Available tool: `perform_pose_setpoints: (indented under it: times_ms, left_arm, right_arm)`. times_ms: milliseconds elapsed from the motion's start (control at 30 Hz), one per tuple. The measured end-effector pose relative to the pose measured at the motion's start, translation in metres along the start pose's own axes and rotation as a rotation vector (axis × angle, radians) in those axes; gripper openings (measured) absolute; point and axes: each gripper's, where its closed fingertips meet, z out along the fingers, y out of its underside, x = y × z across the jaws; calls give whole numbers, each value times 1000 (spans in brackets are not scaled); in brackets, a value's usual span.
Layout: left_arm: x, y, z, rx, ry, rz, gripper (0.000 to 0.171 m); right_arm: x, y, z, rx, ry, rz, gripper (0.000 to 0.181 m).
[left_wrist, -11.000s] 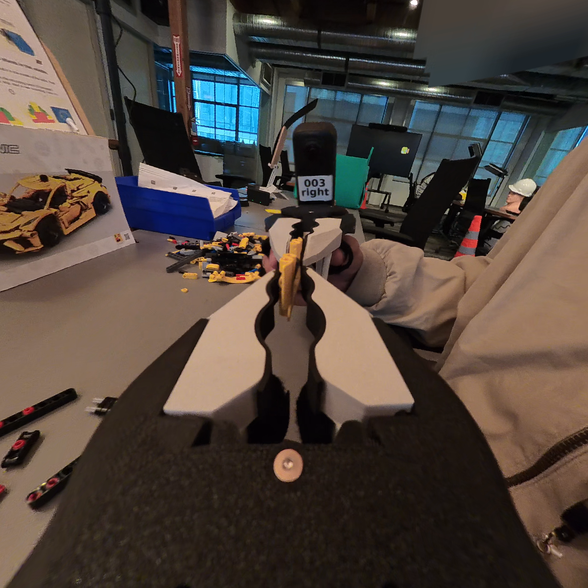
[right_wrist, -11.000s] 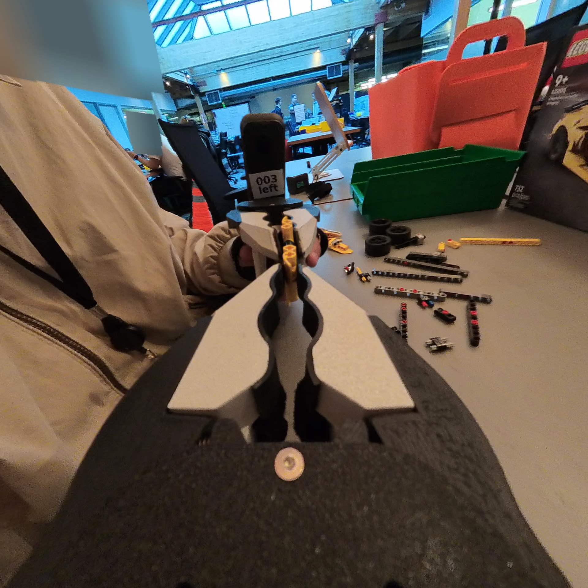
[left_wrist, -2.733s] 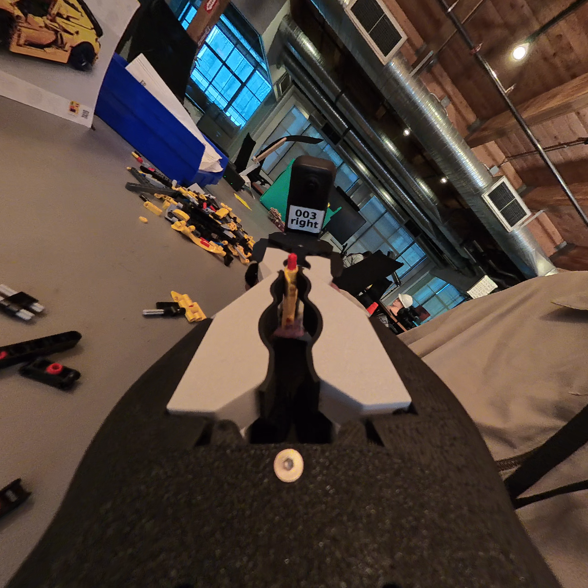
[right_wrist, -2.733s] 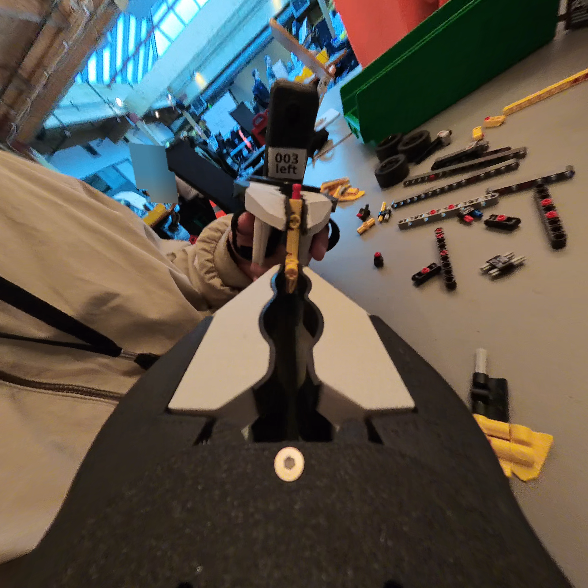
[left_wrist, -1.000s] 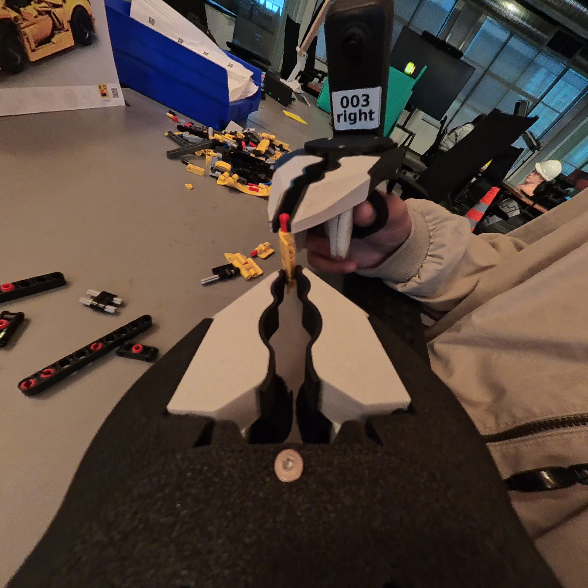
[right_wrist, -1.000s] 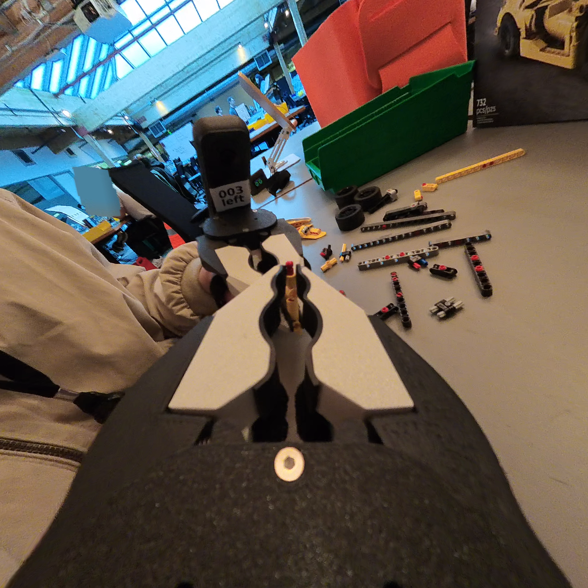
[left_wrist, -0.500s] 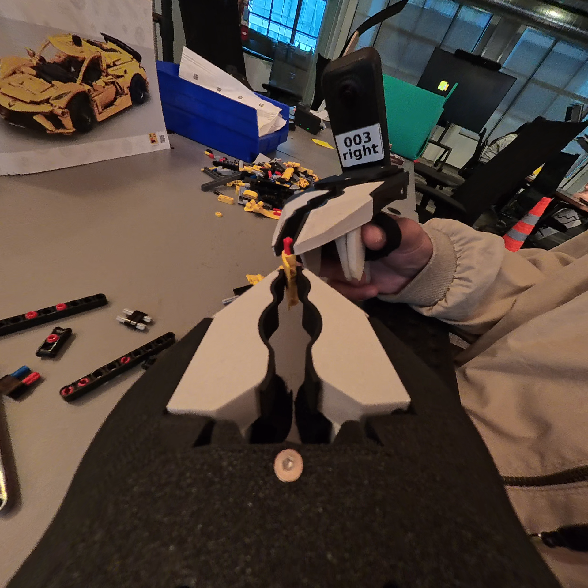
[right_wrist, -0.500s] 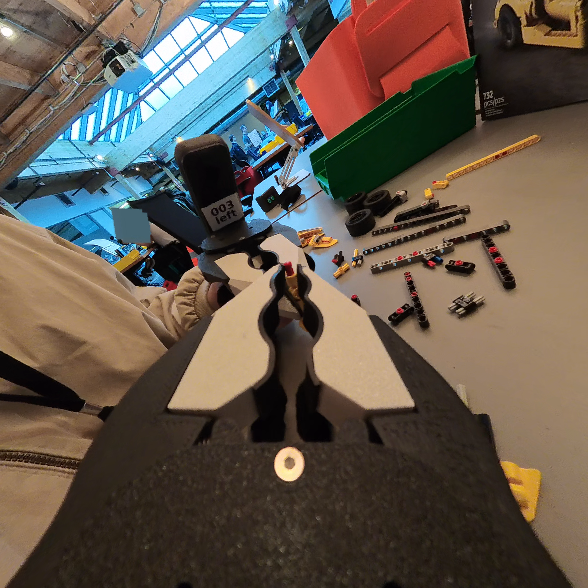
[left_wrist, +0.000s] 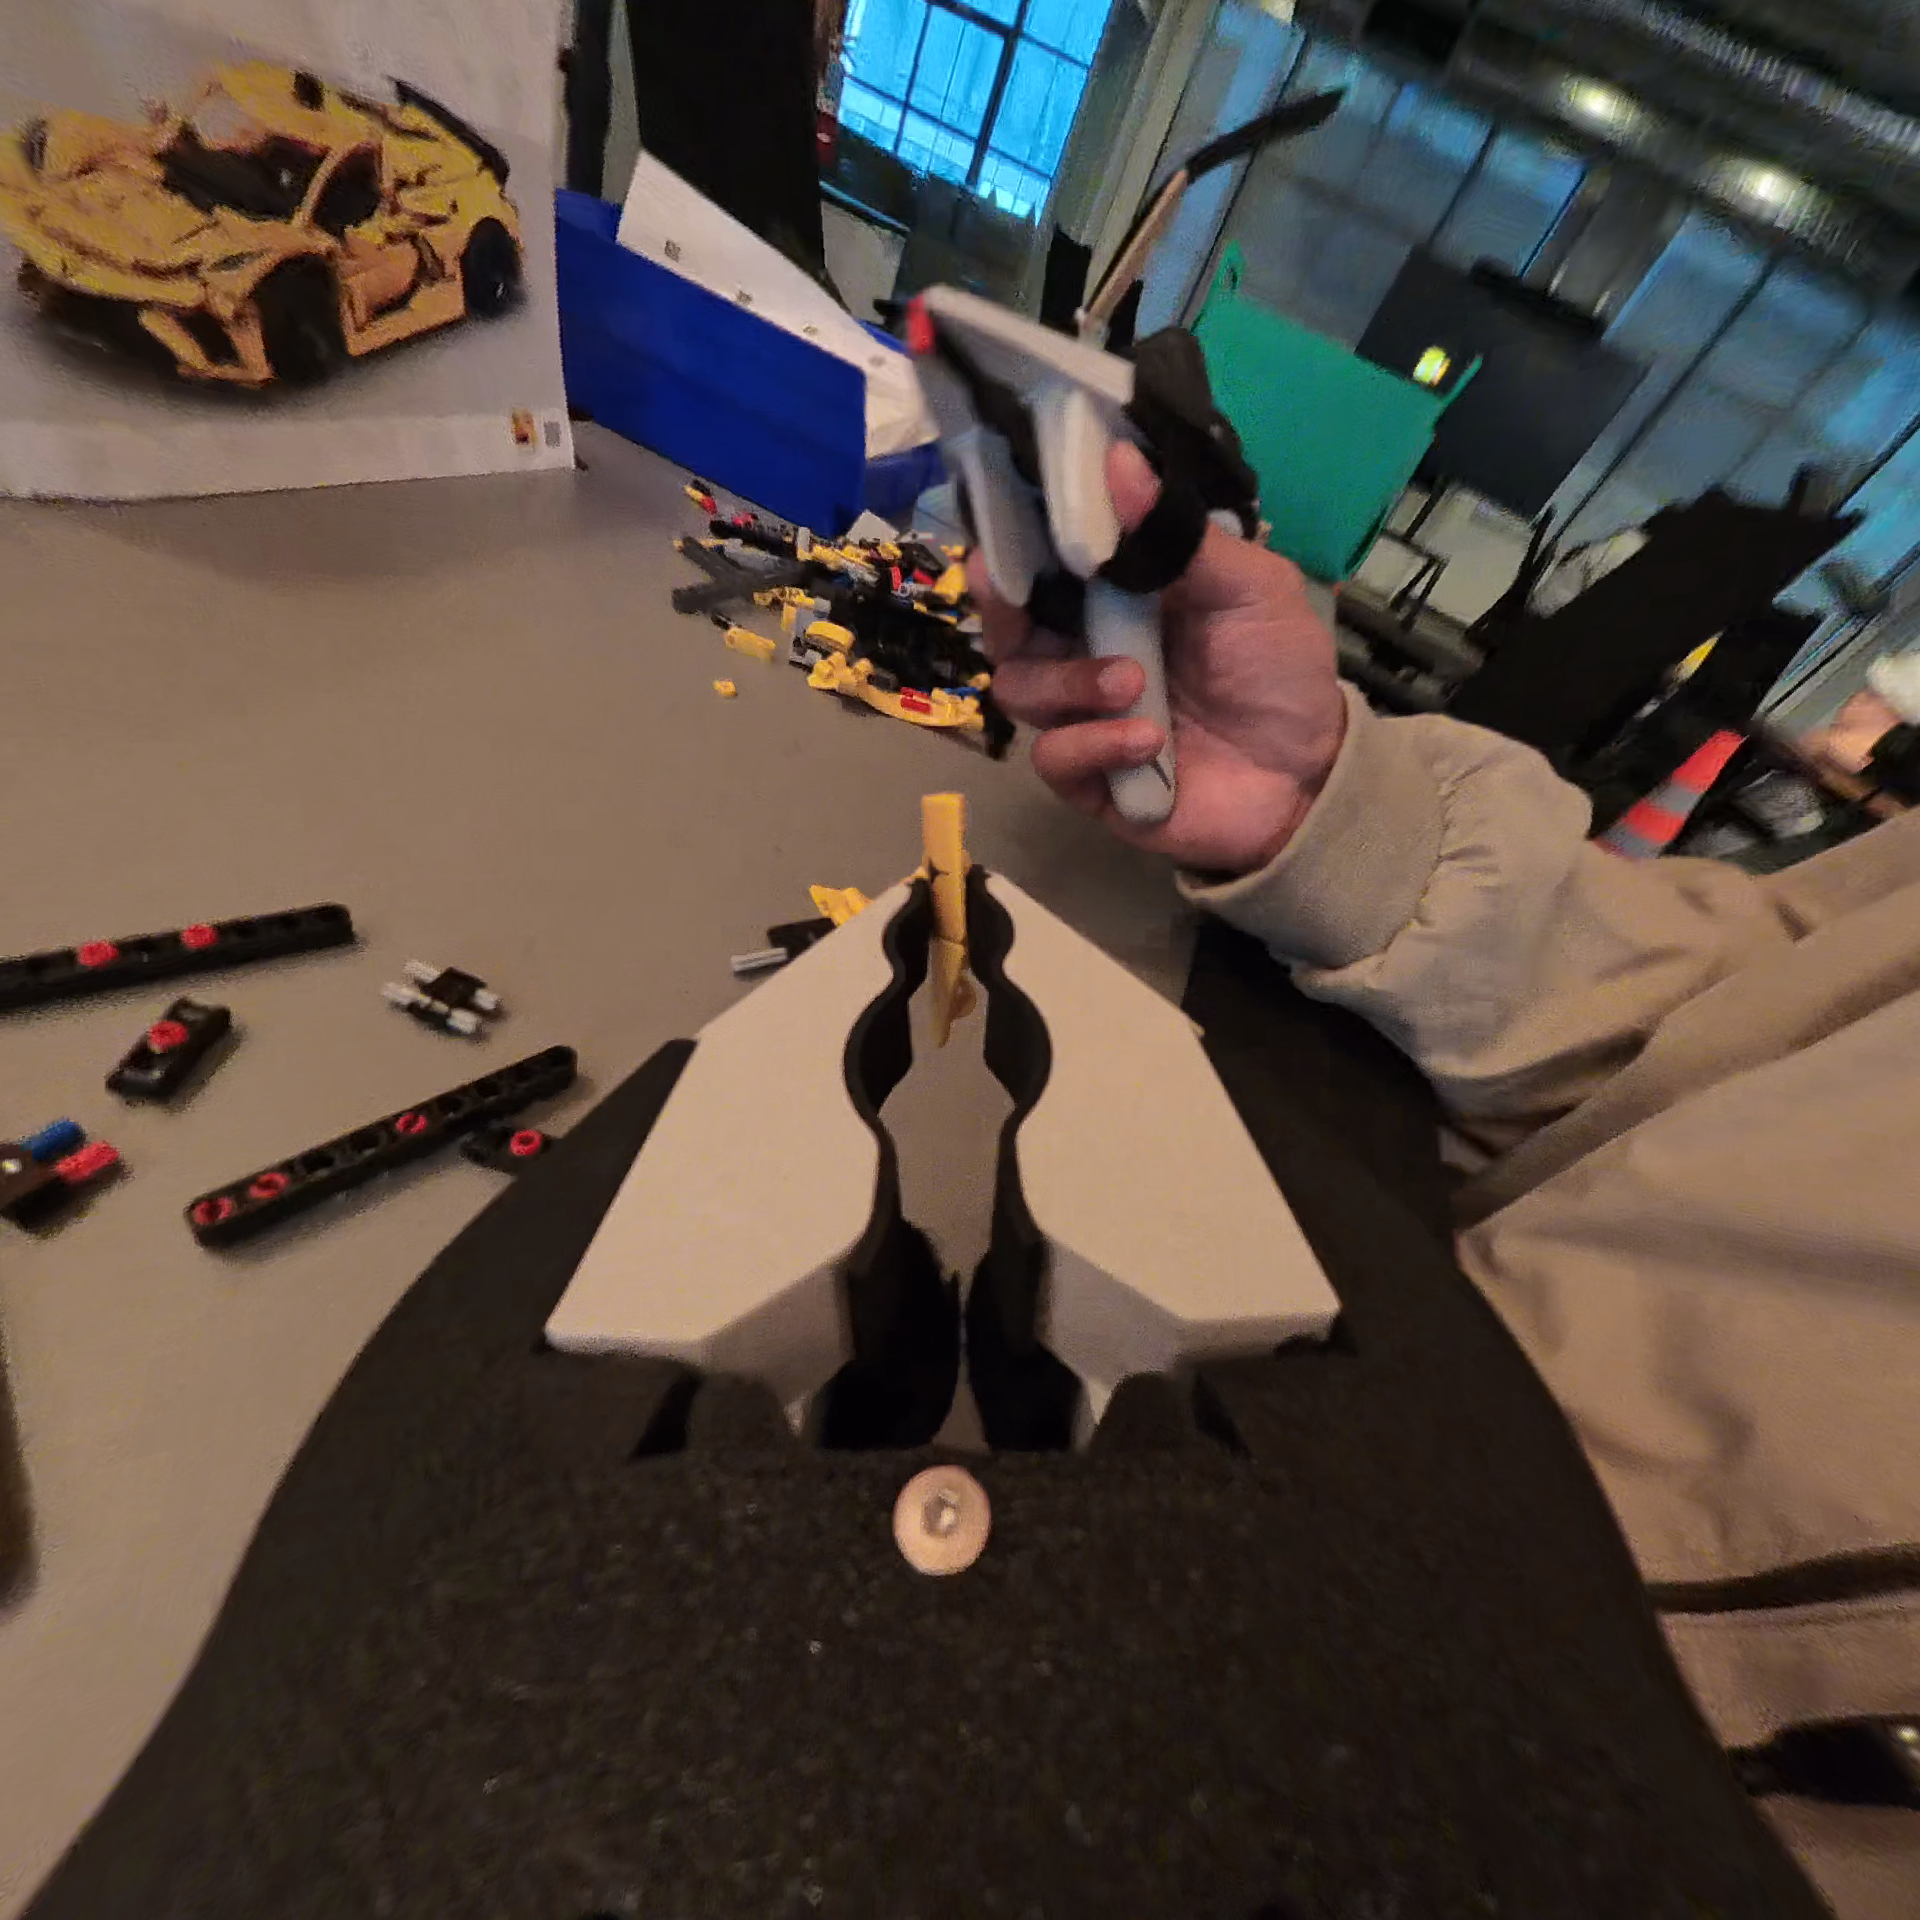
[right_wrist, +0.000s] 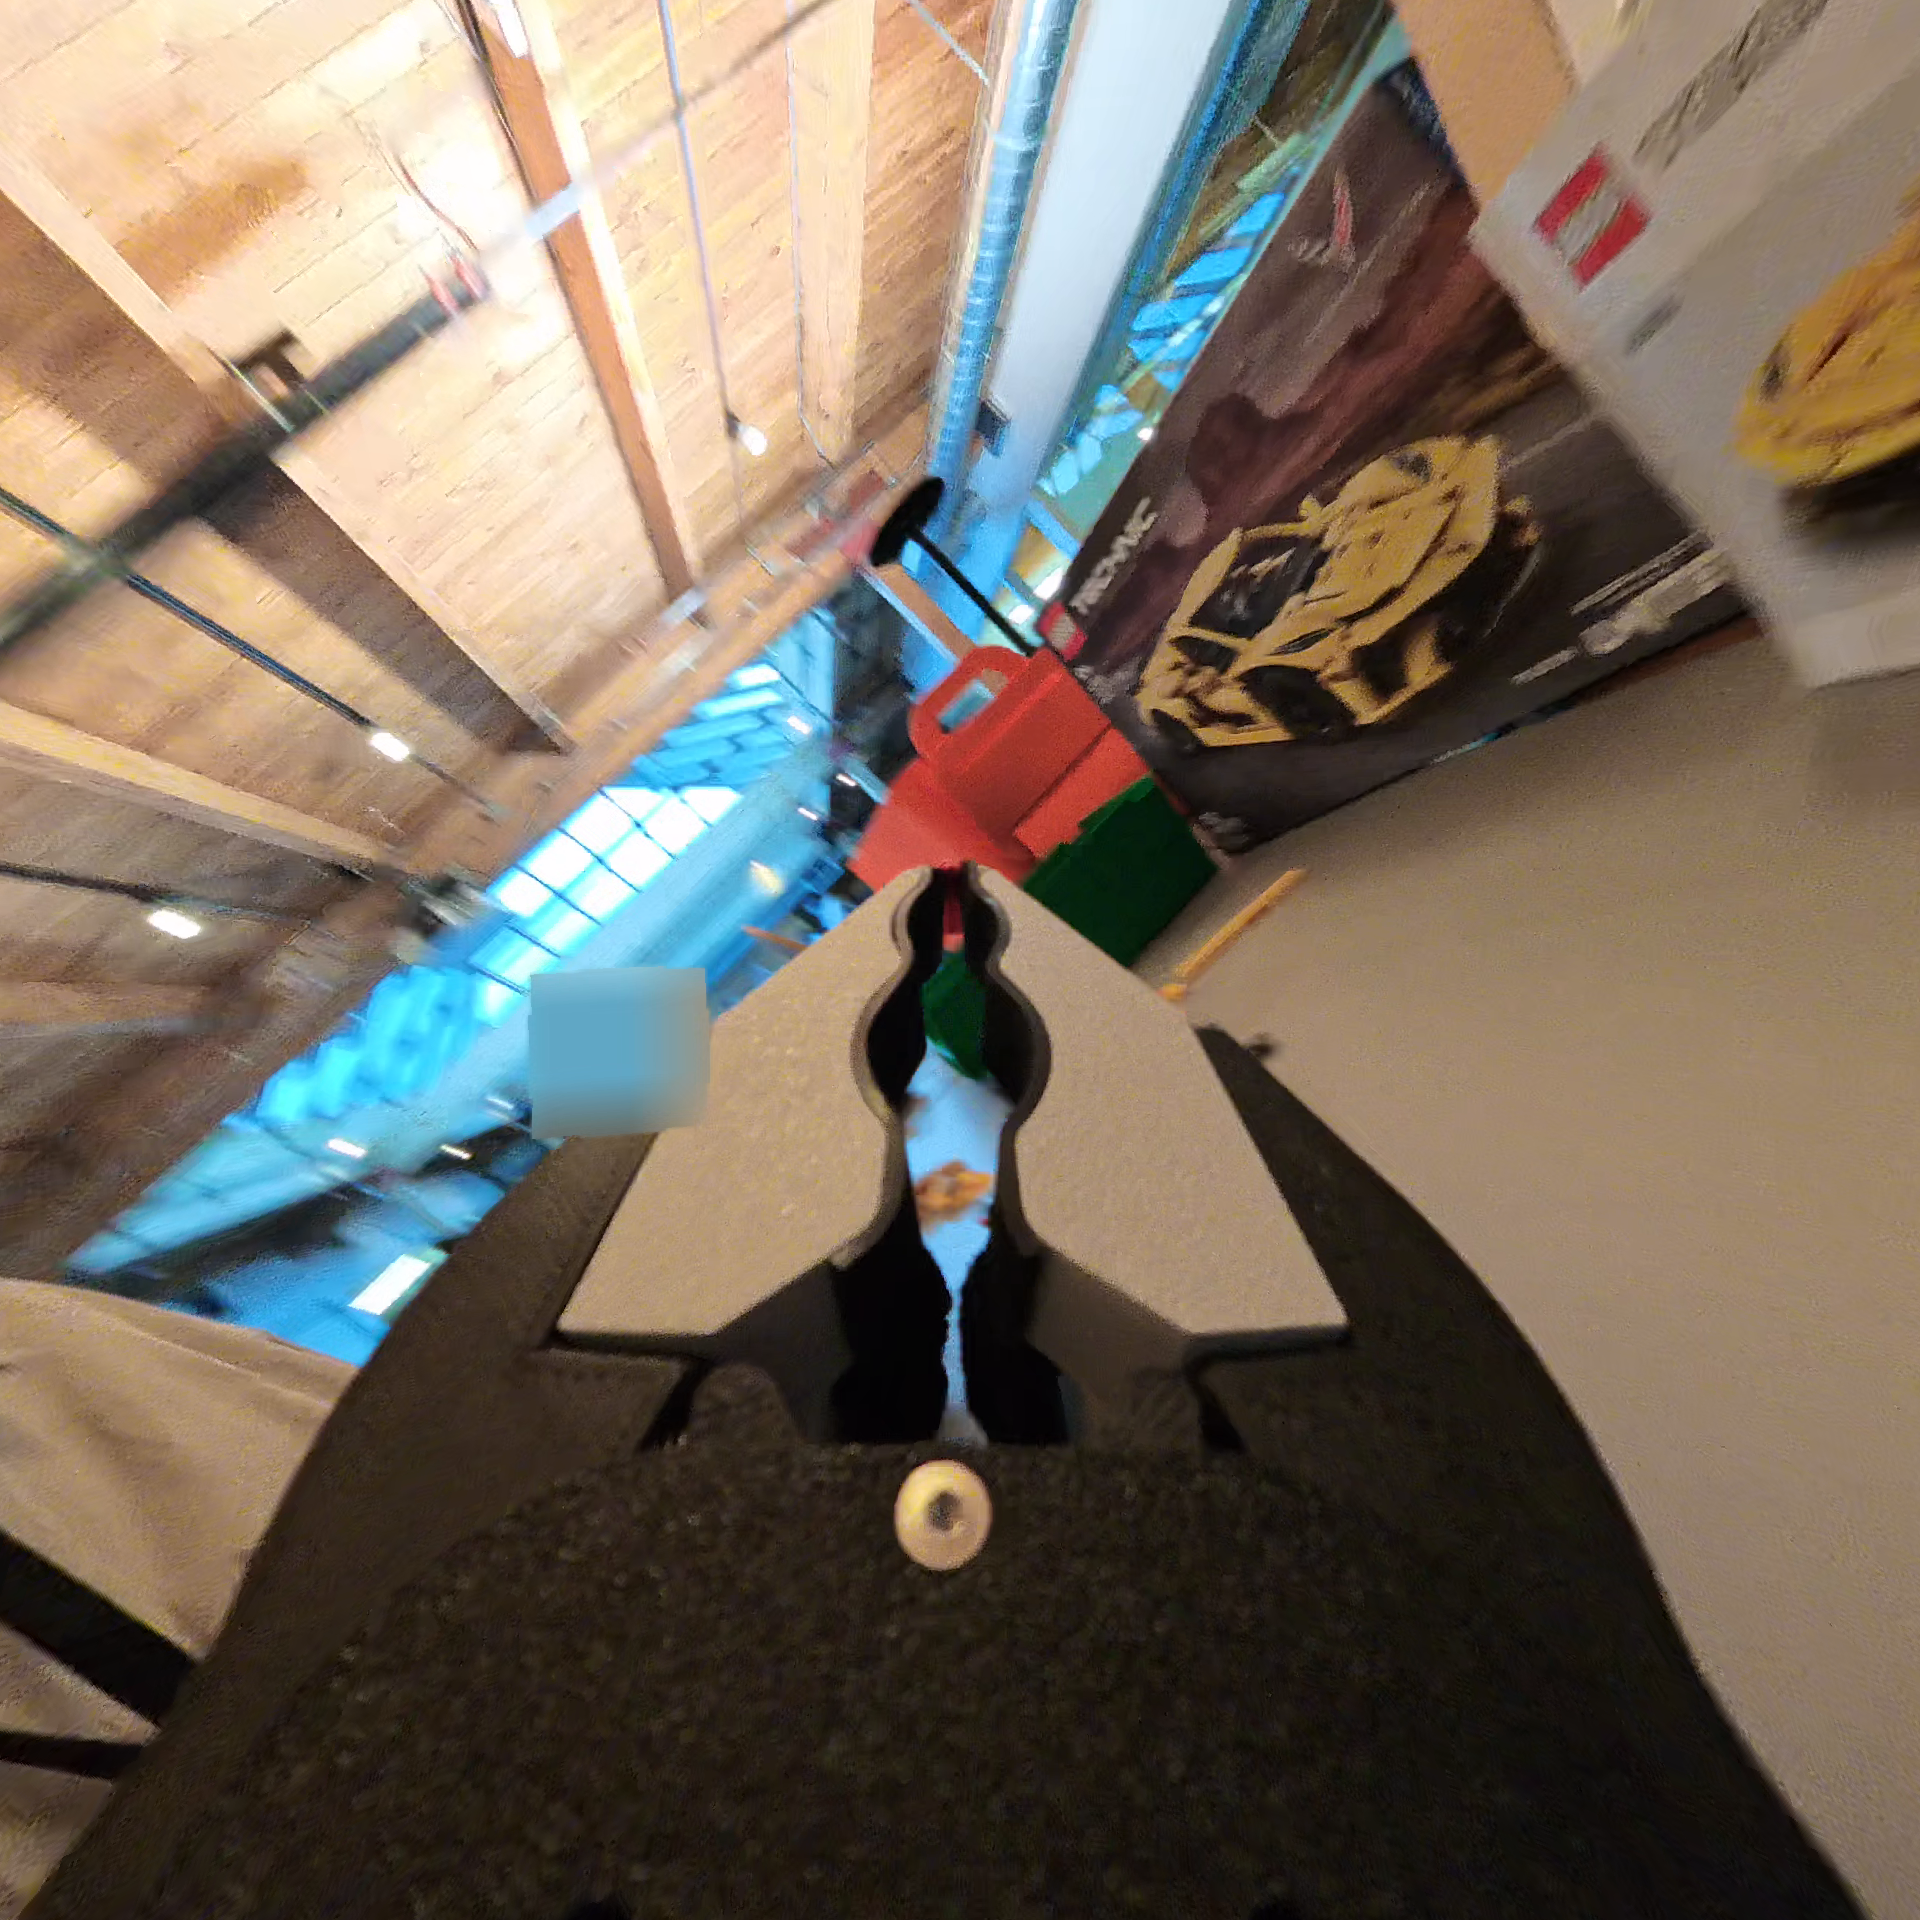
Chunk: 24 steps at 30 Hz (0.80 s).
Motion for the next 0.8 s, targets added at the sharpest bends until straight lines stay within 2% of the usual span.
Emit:
perform_pose_setpoints:
  times_ms: [100, 200, 267, 367, 500, 600, 633, 700, 733, 800]
  left_arm:
    - [5, 8, 6, -56, 9, 42, 7]
    - [5, 7, 7, -49, 12, 38, 7]
    - [3, 3, 5, -20, 32, -15, 7]
    - [1, 0, 3, -1, 66, -86, 7]
    - [3, 2, 5, -16, 66, -72, 7]
    - [4, 5, 7, -39, 71, -66, 7]
    - [4, 5, 7, -39, 71, -69, 7]
    - [5, 4, 7, -30, 85, -75, 7]
    - [6, 3, 6, -25, 93, -77, 7]
    - [8, 2, 5, -22, 104, -71, 7]
  right_arm:
    - [38, -19, -27, -181, 316, -320, 3]
    - [93, -65, -95, -304, 722, -481, 4]
    - [118, -97, -145, -328, 962, -607, 3]
    - [143, -103, -190, -423, 1101, -572, 8]
    - [147, -113, -208, -353, 1092, -523, 18]
    - [129, -130, -209, -262, 1081, -554, 18]
    - [119, -130, -200, -249, 1041, -561, 20]
    - [86, -111, -151, -247, 809, -553, 24]
    - [64, -88, -119, -285, 638, -534, 25]
    - [13, -25, -59, -406, 273, -445, 25]
